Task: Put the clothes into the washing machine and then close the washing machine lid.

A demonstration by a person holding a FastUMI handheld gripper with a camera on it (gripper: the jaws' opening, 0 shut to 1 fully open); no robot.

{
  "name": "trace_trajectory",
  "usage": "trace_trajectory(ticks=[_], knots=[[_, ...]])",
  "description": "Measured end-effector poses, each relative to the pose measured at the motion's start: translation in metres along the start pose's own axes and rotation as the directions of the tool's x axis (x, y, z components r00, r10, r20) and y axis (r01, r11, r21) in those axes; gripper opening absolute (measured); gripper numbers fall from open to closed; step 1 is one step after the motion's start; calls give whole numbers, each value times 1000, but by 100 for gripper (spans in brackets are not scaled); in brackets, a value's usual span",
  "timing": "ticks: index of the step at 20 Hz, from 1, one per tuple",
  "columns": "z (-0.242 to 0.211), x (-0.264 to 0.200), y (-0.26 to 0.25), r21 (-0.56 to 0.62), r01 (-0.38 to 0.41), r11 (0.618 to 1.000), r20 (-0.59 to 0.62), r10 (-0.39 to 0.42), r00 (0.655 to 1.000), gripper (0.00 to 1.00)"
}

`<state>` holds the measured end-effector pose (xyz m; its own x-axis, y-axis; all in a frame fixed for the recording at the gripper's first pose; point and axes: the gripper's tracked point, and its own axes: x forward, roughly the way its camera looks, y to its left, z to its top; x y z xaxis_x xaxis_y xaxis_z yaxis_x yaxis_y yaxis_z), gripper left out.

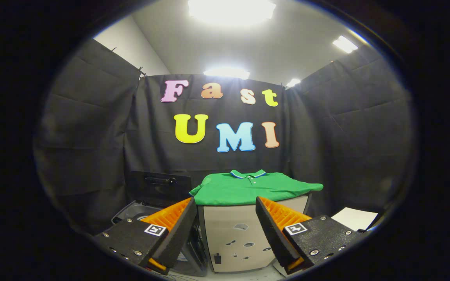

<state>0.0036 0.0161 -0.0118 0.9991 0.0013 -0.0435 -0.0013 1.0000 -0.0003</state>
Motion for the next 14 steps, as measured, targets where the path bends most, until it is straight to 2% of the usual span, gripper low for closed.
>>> trace_trajectory(ticks=[7, 14], knots=[[12, 19, 9, 44, -17, 999, 7, 17, 1000, 94], [41, 59, -10, 43, 29, 999, 20, -30, 999, 94]])
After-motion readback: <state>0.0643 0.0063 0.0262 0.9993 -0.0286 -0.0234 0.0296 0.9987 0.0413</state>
